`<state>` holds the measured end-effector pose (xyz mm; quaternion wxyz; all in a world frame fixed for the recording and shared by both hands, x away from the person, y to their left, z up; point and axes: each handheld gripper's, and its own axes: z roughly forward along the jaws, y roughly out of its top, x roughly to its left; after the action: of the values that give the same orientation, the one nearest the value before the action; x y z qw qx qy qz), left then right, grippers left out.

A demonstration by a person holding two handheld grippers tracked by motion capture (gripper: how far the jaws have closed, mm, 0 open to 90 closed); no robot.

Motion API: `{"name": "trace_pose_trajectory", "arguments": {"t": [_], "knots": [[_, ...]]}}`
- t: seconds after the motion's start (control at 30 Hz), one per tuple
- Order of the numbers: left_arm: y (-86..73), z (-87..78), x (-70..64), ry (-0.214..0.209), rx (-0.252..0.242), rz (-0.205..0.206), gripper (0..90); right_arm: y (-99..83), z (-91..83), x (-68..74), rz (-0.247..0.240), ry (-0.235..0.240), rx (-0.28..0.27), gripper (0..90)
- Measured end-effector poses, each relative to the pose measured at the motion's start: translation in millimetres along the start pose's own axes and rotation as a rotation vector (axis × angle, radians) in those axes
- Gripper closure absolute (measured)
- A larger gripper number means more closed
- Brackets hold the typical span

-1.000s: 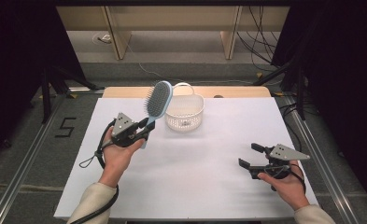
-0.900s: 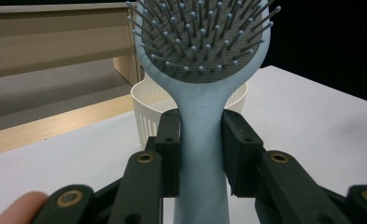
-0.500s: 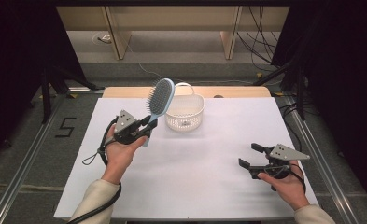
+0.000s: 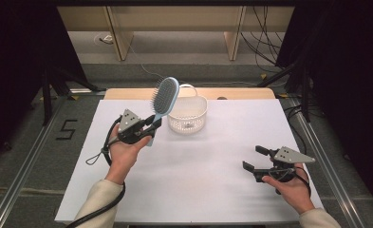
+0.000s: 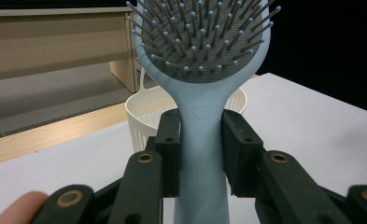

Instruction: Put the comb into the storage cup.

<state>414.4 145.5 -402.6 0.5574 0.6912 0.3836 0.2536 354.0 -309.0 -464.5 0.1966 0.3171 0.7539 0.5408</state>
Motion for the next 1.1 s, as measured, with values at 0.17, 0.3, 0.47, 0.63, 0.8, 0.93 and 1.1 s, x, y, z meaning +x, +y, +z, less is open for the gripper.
{"name": "trace_pose_trajectory", "arguments": {"t": [0.17,0.3,0.47,0.63,0.8,0.93,1.1], "knots": [[0.8,2.5,0.4,-0.002,-0.002,-0.001,69.9,0.0,0.0,-0.1,0.0,0.0,-0.001,17.6],[2.2,3.7,0.8,-0.003,-0.002,-0.001,69.9,0.0,0.0,-0.1,0.0,0.0,-0.001,17.7],[3.8,6.1,0.7,-0.003,-0.007,0.002,69.9,-0.1,0.1,-0.2,-0.001,-0.001,-0.001,17.7],[5.2,8.8,0.1,-0.006,-0.008,0.003,69.9,0.0,-0.2,-0.2,0.0,-0.001,-0.001,17.7],[7.4,11.2,-1.6,-0.012,-0.017,0.009,69.9,0.1,-0.3,-0.1,0.0,-0.001,-0.001,17.7],[8.7,13.7,-2.6,-0.014,-0.016,0.013,69.9,0.0,-0.2,-0.2,-0.001,-0.001,-0.001,17.7],[8.8,16.4,-2.9,-0.017,-0.012,0.014,69.9,0.0,-0.3,-0.2,-0.001,-0.001,0.0,17.7]]}}
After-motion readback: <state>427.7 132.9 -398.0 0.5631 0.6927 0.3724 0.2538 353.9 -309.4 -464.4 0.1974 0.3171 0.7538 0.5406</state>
